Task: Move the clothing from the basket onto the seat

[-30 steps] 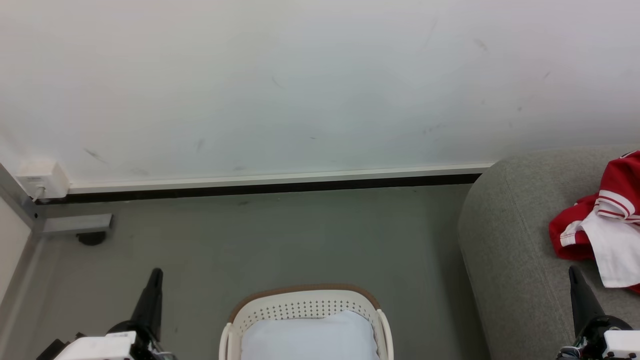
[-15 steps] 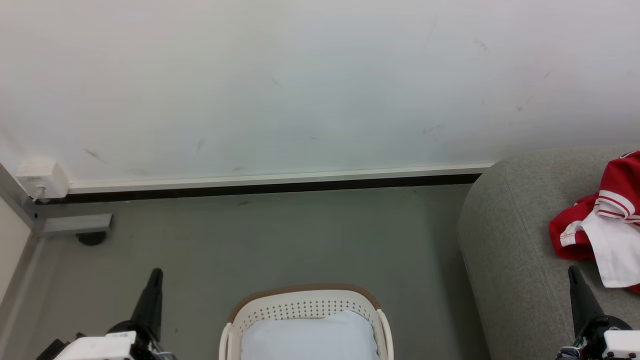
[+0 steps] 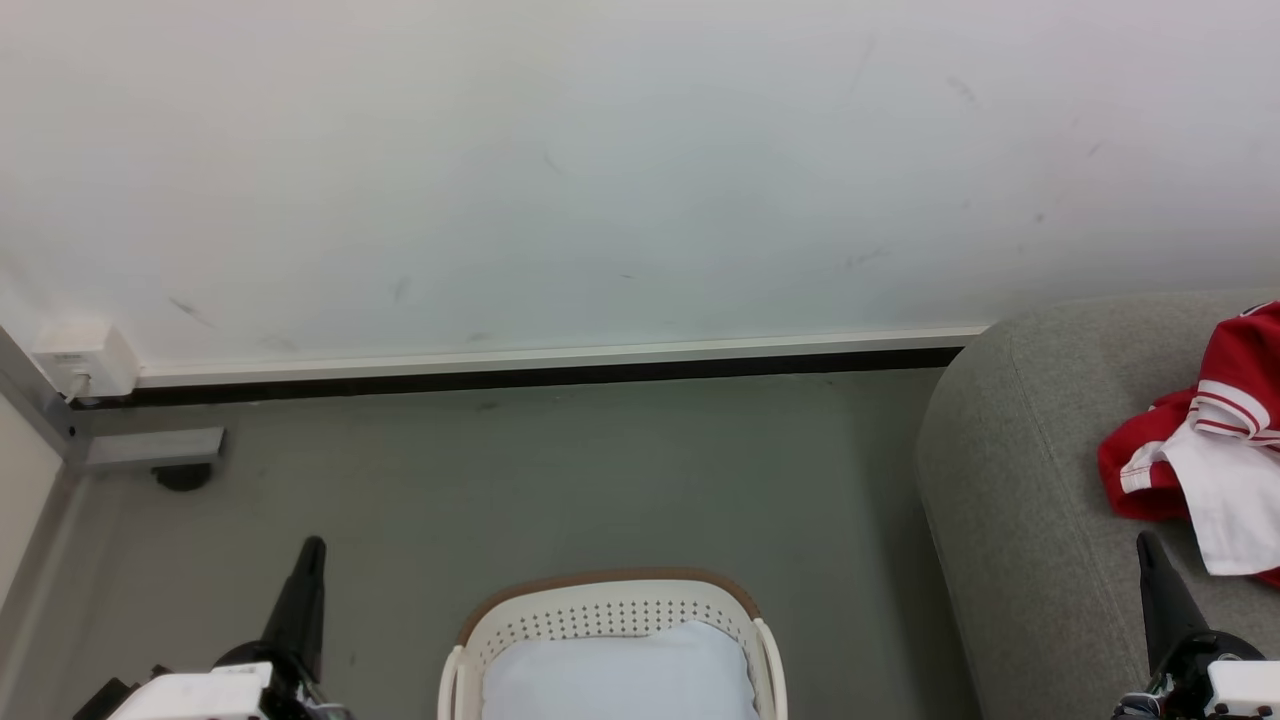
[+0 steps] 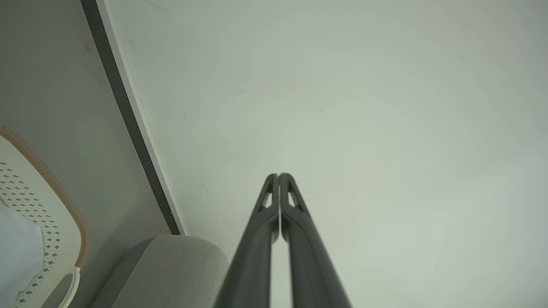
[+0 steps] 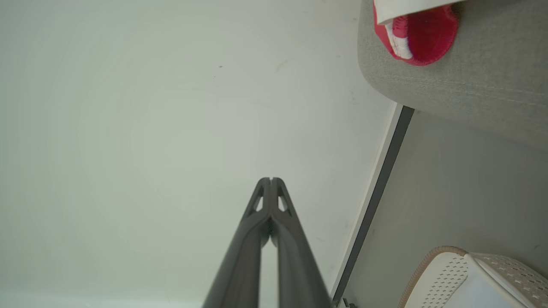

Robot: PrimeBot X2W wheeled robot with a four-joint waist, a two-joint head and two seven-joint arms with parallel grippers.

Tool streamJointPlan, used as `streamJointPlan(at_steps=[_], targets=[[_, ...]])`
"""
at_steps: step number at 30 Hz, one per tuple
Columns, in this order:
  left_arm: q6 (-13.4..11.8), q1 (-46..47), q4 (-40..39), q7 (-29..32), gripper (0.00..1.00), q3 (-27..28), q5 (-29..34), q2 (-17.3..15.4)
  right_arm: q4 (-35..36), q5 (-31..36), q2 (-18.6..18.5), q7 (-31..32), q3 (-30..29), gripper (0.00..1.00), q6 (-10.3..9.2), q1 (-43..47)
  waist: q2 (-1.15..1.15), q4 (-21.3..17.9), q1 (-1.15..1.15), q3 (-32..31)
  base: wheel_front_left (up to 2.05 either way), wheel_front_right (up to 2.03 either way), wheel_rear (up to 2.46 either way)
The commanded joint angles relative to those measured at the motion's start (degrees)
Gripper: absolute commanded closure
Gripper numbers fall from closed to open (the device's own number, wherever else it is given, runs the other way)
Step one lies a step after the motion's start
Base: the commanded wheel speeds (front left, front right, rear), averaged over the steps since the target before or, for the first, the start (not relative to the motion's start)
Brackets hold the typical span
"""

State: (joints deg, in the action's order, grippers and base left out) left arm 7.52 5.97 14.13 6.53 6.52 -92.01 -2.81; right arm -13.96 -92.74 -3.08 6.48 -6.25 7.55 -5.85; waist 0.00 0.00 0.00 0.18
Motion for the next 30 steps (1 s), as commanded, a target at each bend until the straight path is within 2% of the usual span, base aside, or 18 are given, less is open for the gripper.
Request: streamJointPlan(at_steps=[1, 30], targets=[[-0.1, 0.5, -0.2, 0.2, 1.0, 0.1, -0.7, -0.1, -0.1, 0.3, 0.0, 0.0, -0.3, 1.0, -0.12, -0.7, 0.0, 0.0, 0.0, 0.0, 0.0, 0.0, 0.0], [-0.1, 0.5, -0.2, 0.2, 1.0, 0.1, -0.7, -0.1, -0.2, 0.4, 0.1, 0.1, -0.3, 1.0, -0.12, -0.7, 0.0, 0.0, 0.0, 0.0, 0.0, 0.0, 0.0]])
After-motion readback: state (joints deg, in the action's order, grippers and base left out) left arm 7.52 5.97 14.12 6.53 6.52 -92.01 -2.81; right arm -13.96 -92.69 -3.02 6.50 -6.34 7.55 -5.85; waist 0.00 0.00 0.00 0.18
